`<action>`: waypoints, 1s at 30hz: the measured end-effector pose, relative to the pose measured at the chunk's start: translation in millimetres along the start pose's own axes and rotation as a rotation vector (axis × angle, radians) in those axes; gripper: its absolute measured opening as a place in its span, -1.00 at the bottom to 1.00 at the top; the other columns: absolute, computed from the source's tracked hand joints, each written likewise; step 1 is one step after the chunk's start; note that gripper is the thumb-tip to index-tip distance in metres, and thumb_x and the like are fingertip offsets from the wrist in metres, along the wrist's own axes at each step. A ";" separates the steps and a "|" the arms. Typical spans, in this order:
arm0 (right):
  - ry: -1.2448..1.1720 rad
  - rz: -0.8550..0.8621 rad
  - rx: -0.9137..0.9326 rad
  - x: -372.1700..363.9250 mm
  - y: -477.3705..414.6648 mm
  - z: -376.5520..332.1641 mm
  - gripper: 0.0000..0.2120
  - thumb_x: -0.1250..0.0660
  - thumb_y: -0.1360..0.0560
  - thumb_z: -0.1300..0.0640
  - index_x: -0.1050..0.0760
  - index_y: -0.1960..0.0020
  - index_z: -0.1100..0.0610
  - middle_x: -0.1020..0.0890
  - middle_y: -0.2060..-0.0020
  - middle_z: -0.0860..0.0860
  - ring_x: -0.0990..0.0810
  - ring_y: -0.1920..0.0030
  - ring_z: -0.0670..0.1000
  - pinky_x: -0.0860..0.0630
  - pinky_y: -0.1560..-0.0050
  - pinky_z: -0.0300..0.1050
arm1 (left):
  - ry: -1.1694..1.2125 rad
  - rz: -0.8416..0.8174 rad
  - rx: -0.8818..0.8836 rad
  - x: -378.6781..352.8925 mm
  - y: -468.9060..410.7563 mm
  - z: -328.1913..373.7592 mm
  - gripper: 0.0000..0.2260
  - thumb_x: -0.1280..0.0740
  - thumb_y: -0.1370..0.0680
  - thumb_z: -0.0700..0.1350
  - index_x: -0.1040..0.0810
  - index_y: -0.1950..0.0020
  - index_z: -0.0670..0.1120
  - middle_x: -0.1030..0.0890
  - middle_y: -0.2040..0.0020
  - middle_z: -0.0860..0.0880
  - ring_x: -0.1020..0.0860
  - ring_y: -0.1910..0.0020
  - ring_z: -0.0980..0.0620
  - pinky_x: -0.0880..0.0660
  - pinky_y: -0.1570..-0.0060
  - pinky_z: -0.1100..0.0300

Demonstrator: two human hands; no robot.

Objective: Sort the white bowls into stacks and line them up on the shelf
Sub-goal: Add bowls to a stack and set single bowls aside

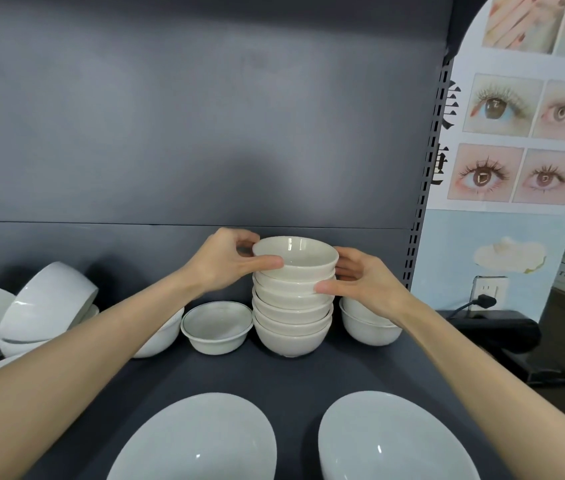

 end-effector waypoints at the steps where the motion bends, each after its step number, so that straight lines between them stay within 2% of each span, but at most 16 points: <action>1: 0.005 -0.003 -0.003 -0.1 -0.3 0.0 -0.38 -0.57 -0.31 0.22 -0.46 -0.33 0.07 -0.64 -0.14 -0.04 -0.60 -0.16 -0.09 -0.51 -0.16 -0.25 | 0.004 0.000 -0.002 0.2 0.0 1.1 -0.77 -0.53 -0.38 -0.07 -0.47 0.28 0.08 -0.60 0.22 0.09 -0.56 0.09 0.06 -0.51 -0.13 0.08; 3: 0.012 -0.005 -0.009 0.2 -2.1 0.8 -0.39 -0.57 -0.31 0.20 -0.47 -0.32 0.06 -0.66 -0.11 -0.04 -0.62 -0.13 -0.10 -0.52 -0.13 -0.27 | 0.019 0.004 0.001 0.6 -0.7 0.9 -0.76 -0.53 -0.38 -0.07 -0.47 0.28 0.09 -0.62 0.20 0.07 -0.60 0.05 -0.02 -0.52 -0.17 -0.04; 6: 0.020 -0.002 -0.013 0.3 -5.5 0.3 -0.39 -0.58 -0.30 0.18 -0.48 -0.31 0.05 -0.67 -0.10 -0.05 -0.62 -0.13 -0.09 -0.51 -0.16 -0.24 | 0.053 0.014 0.027 1.5 -0.7 -4.6 -0.77 -0.55 -0.35 -0.04 -0.50 0.27 0.14 -0.63 0.27 0.25 -0.63 -0.06 -0.07 -0.53 -0.17 -0.07; 9: 0.036 -0.010 -0.019 1.2 -7.4 1.1 -0.37 -0.58 -0.30 0.14 -0.47 -0.32 0.04 -0.67 -0.09 -0.06 -0.61 -0.14 -0.07 -0.49 -0.20 -0.18 | 0.083 0.013 0.046 2.3 -0.4 -7.0 -0.79 -0.59 -0.24 0.11 -0.57 0.39 0.17 -0.63 0.17 0.13 -0.63 -0.06 -0.08 -0.52 -0.18 -0.10; 11: 0.046 -0.014 -0.025 2.2 -7.6 1.1 -0.38 -0.58 -0.30 0.13 -0.48 -0.32 0.04 -0.68 -0.08 -0.08 -0.61 -0.14 -0.08 -0.49 -0.19 -0.19 | 0.095 0.007 0.047 1.4 -0.2 -6.4 -0.80 -0.59 -0.29 0.07 -0.58 0.40 0.17 -0.62 0.15 0.03 -0.63 -0.01 -0.10 -0.51 -0.18 -0.14; 13: 0.050 -0.014 -0.029 2.6 -7.7 1.2 -0.39 -0.58 -0.30 0.13 -0.48 -0.31 0.04 -0.68 -0.07 -0.09 -0.61 -0.13 -0.09 -0.49 -0.18 -0.21 | 0.110 0.016 0.049 1.1 -0.5 -6.8 -0.80 -0.54 -0.37 -0.03 -0.53 0.29 0.12 -0.61 0.11 -0.03 -0.63 -0.06 -0.16 -0.50 -0.19 -0.15; 15: 0.047 -0.015 -0.030 2.3 -7.5 1.6 -0.40 -0.57 -0.31 0.14 -0.48 -0.32 0.04 -0.67 -0.08 -0.08 -0.61 -0.13 -0.10 -0.50 -0.16 -0.23 | 0.099 0.021 0.037 0.5 -1.3 -7.1 -0.81 -0.52 -0.39 -0.03 -0.51 0.25 0.10 -0.62 0.09 0.00 -0.61 -0.12 -0.15 -0.51 -0.19 -0.12; 18: 0.046 -0.016 -0.031 1.6 -6.8 3.2 -0.39 -0.57 -0.32 0.14 -0.47 -0.33 0.04 -0.66 -0.10 -0.08 -0.61 -0.13 -0.11 -0.51 -0.13 -0.27 | 0.082 0.019 0.020 -1.1 -1.4 -7.1 -0.82 -0.50 -0.40 -0.03 -0.50 0.22 0.12 -0.61 0.12 0.15 -0.61 -0.11 -0.06 -0.51 -0.20 -0.05; 21: 0.044 -0.016 -0.027 1.6 -6.7 4.3 -0.37 -0.57 -0.31 0.13 -0.46 -0.34 0.04 -0.66 -0.10 -0.07 -0.61 -0.14 -0.09 -0.51 -0.18 -0.20 | 0.097 0.026 0.024 -2.7 -1.5 -10.5 -0.84 -0.50 -0.40 -0.03 -0.54 0.14 0.08 -0.60 0.09 0.19 -0.61 -0.02 0.09 -0.53 -0.19 0.03; 25: 0.039 -0.018 -0.017 0.8 -5.0 3.1 -0.38 -0.57 -0.32 0.14 -0.46 -0.34 0.04 -0.66 -0.10 -0.08 -0.61 -0.13 -0.13 -0.53 -0.07 -0.33 | 0.108 0.054 0.012 -2.3 -1.2 -11.6 -0.69 -0.50 -0.40 -0.05 -0.55 -0.09 -0.07 -0.57 0.08 0.23 -0.57 0.04 0.21 -0.51 -0.14 0.17; 28: 0.023 -0.019 -0.011 -0.1 -3.0 1.2 -0.42 -0.55 -0.34 0.18 -0.47 -0.32 0.03 -0.66 -0.09 -0.10 -0.62 -0.06 -0.21 -0.52 0.06 -0.43 | 0.130 0.080 0.003 -1.1 -1.7 -14.8 -0.53 -0.50 -0.39 -0.04 -0.55 -0.24 -0.19 -0.57 -0.04 0.12 -0.57 -0.04 0.13 -0.49 -0.15 0.18; 30: 0.019 -0.017 -0.007 0.2 -2.7 1.4 -0.43 -0.55 -0.34 0.18 -0.47 -0.31 0.03 -0.66 -0.08 -0.11 -0.63 -0.05 -0.21 -0.53 0.05 -0.42 | 0.158 0.096 0.008 -1.1 -0.8 -17.6 -0.49 -0.50 -0.39 -0.04 -0.53 -0.27 -0.21 -0.57 -0.05 0.10 -0.57 -0.05 0.12 -0.47 -0.09 0.26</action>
Point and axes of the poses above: each hand's wrist, its own y-axis away from the middle knuckle, its own x-axis out of the back of the hand, z = x × y, the point moved 10 cm from there along -y, towards the middle knuckle
